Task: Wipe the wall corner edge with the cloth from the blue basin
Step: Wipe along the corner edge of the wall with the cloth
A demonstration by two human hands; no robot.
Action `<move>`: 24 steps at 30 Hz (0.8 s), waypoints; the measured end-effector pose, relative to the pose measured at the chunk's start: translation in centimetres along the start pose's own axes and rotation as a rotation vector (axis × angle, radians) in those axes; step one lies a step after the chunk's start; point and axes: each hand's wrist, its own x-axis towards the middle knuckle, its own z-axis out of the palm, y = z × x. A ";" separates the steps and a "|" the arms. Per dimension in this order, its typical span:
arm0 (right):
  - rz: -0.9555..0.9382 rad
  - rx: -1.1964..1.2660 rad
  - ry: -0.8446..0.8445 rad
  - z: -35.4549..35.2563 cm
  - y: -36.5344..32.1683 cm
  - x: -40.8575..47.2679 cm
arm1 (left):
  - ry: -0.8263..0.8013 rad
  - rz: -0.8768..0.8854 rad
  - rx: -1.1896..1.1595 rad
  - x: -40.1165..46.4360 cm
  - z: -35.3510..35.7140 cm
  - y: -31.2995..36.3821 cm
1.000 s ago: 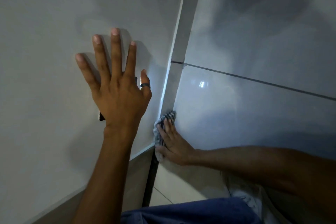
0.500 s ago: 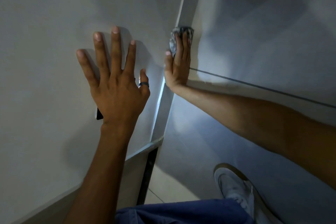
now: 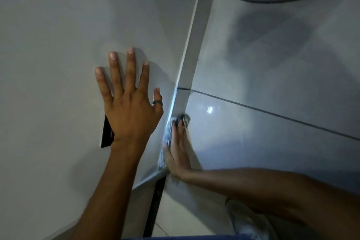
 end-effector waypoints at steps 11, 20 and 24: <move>-0.358 -0.064 0.307 -8.3 -4.1 13.9 | -0.013 0.015 -0.005 0.4 0.3 1.1; -0.432 -0.024 0.643 -18.3 -11.9 29.0 | -0.016 0.044 -0.063 0.5 0.7 1.6; -0.458 0.028 0.680 -18.5 -11.9 30.3 | -0.080 0.049 -0.085 0.6 1.5 2.7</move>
